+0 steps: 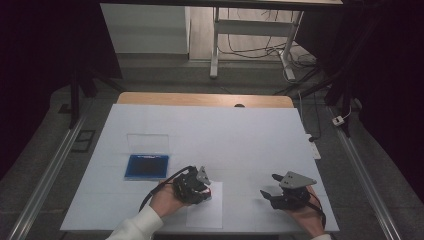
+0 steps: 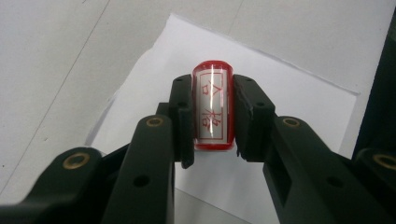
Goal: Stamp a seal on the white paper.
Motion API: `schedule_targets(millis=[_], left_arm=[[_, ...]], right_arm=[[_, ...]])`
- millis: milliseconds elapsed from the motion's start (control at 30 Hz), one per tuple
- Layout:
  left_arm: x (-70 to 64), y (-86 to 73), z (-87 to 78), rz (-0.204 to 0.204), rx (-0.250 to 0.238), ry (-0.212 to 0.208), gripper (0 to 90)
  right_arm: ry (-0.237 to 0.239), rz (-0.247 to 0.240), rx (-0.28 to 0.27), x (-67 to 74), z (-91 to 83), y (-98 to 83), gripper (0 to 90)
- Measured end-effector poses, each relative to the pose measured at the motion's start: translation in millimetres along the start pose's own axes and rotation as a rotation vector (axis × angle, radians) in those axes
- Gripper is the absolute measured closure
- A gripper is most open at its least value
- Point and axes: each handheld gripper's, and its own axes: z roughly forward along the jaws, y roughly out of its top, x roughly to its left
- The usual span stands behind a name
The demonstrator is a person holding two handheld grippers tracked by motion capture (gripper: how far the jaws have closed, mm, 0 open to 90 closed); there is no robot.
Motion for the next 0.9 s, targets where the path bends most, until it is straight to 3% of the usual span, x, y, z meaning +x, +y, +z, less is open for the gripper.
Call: schedule_targets(millis=[800, 900], left_arm=[[-2.0, -2.0, 0.6, 0.016, -0.015, 0.013, 70.7], [-0.7, -3.0, -3.4, 0.013, -0.047, 0.005, 70.4]], right_arm=[[-0.001, -0.007, 0.001, 1.2, -0.2, 0.6, 28.7], [0.001, -0.005, 0.000, 1.3, -0.5, 0.6, 28.7]])
